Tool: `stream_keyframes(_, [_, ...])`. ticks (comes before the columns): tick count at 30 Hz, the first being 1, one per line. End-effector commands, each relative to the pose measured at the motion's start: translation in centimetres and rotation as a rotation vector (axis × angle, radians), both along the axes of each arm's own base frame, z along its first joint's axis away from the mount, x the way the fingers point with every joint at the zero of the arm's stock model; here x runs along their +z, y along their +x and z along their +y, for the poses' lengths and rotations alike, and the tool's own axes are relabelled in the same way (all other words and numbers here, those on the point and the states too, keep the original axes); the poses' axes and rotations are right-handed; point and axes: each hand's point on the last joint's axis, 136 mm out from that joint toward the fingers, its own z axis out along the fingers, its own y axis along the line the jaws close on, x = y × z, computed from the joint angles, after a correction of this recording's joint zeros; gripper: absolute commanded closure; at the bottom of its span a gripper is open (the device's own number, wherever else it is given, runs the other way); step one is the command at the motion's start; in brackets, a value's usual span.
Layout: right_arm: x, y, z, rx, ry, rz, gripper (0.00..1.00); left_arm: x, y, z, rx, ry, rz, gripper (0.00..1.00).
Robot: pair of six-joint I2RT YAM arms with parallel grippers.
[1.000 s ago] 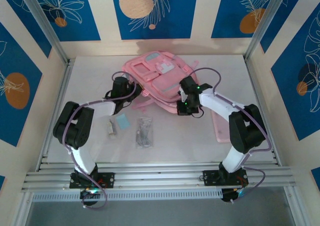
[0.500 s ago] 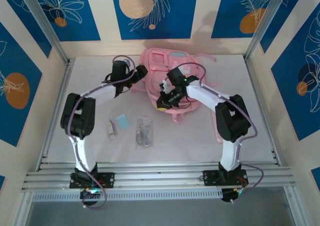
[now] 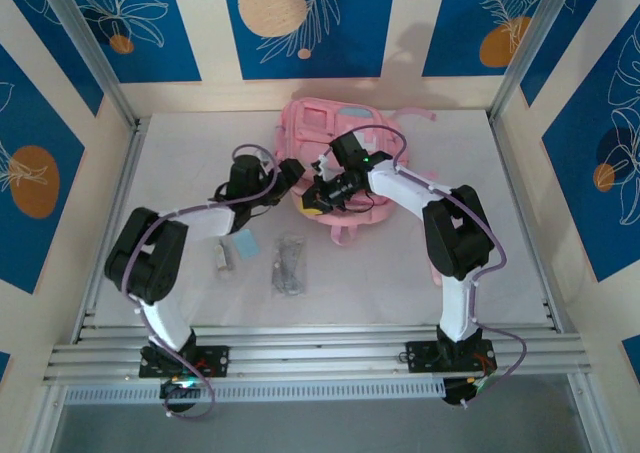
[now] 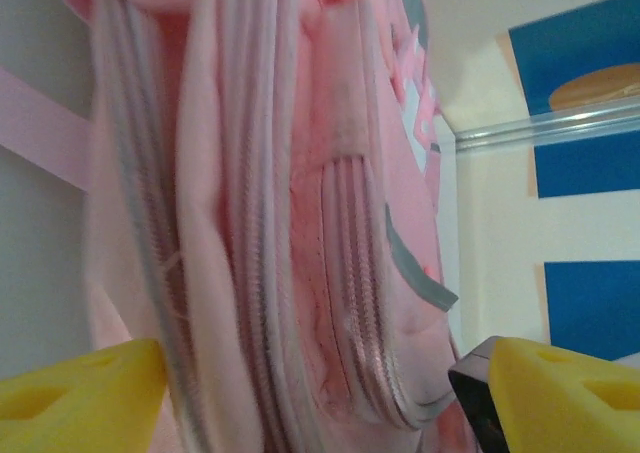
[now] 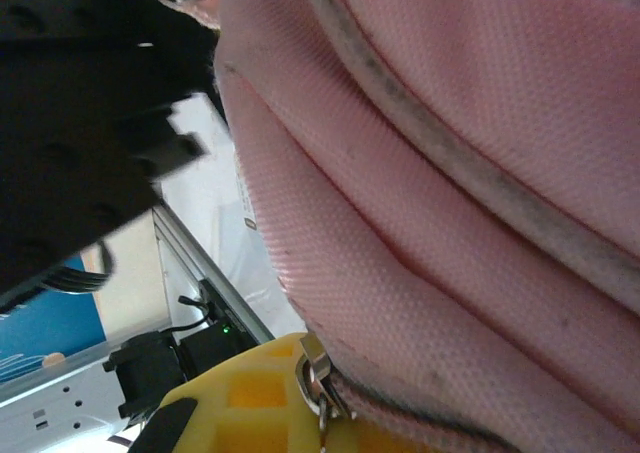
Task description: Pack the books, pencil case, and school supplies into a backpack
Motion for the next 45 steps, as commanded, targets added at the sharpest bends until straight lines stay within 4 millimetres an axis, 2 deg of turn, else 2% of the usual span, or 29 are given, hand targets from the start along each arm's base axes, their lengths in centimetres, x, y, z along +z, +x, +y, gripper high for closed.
stream_keyframes(1, [3.4,-1.8,1.1,0.053,0.109,-0.020,1.00,-0.5,0.7,-2.4,-0.026,-0.087,-0.004,0.40])
stream_keyframes(3, [3.0,-2.5,0.8,0.054,0.090,-0.010,1.00,-1.3,0.8,-2.7,-0.029,-0.085,0.003,0.70])
stream_keyframes(4, [2.5,-3.0,0.4,0.057,0.061,-0.001,1.00,-1.4,0.9,-2.7,-0.029,-0.083,-0.002,0.89])
stream_keyframes(5, [1.9,-3.5,-0.3,0.061,0.019,0.007,1.00,-1.4,1.0,-2.4,-0.025,-0.072,-0.007,1.00])
stream_keyframes(8, [-0.3,-5.3,-3.3,0.091,-0.139,0.022,1.00,-0.9,1.3,-1.2,-0.013,-0.020,-0.034,1.00])
stream_keyframes(11, [-2.6,-7.3,-8.0,0.129,-0.340,0.041,1.00,-0.3,1.7,0.3,-0.007,0.035,-0.060,1.00])
stream_keyframes(14, [-3.8,-7.9,-13.0,0.118,-0.517,0.049,1.00,0.2,2.0,1.2,-0.020,0.062,-0.074,1.00])
stream_keyframes(17, [-3.8,-6.5,-17.6,0.047,-0.656,0.032,1.00,0.7,2.2,1.9,-0.029,0.090,-0.082,1.00])
stream_keyframes(23, [-1.7,-0.6,-26.5,-0.170,-0.960,-0.092,1.00,1.3,2.7,2.4,-0.070,0.147,-0.089,1.00])
stream_keyframes(24, [-1.5,0.0,-27.0,-0.179,-0.973,-0.108,1.00,1.5,3.0,2.5,-0.073,0.151,-0.093,1.00])
stream_keyframes(25, [-1.3,0.7,-27.0,-0.179,-0.968,-0.129,1.00,1.7,3.4,2.5,-0.075,0.160,-0.098,1.00])
stream_keyframes(27, [-1.0,1.4,-24.9,-0.144,-0.874,-0.164,1.00,2.2,4.7,2.6,-0.074,0.180,-0.116,1.00])
stream_keyframes(31, [0.7,2.1,-15.6,-0.070,-0.418,-0.203,1.00,3.0,7.9,2.3,-0.084,0.212,-0.109,1.00])
stream_keyframes(32, [1.5,2.4,-13.5,-0.073,-0.305,-0.202,1.00,3.3,8.4,2.1,-0.087,0.206,-0.091,0.84])
stream_keyframes(34, [3.2,3.2,-10.3,-0.088,-0.127,-0.190,1.00,3.9,8.7,2.3,-0.078,0.211,-0.078,0.46])
stream_keyframes(35, [3.8,3.7,-9.0,-0.097,-0.059,-0.182,1.00,4.3,8.5,2.5,-0.074,0.222,-0.077,0.34])
stream_keyframes(36, [4.5,4.2,-8.1,-0.102,-0.011,-0.189,1.00,4.5,8.1,2.9,-0.064,0.239,-0.070,0.26])
stream_keyframes(39, [6.0,5.5,-5.2,-0.086,0.078,-0.225,1.00,4.8,6.5,4.7,-0.016,0.275,-0.032,0.09])
stream_keyframes(40, [6.3,5.9,-4.3,-0.073,0.093,-0.236,1.00,4.8,5.8,5.2,0.003,0.266,-0.024,0.00])
stream_keyframes(45, [7.3,6.9,-0.3,-0.023,0.145,-0.245,1.00,4.6,2.1,6.4,0.058,0.171,0.033,0.00])
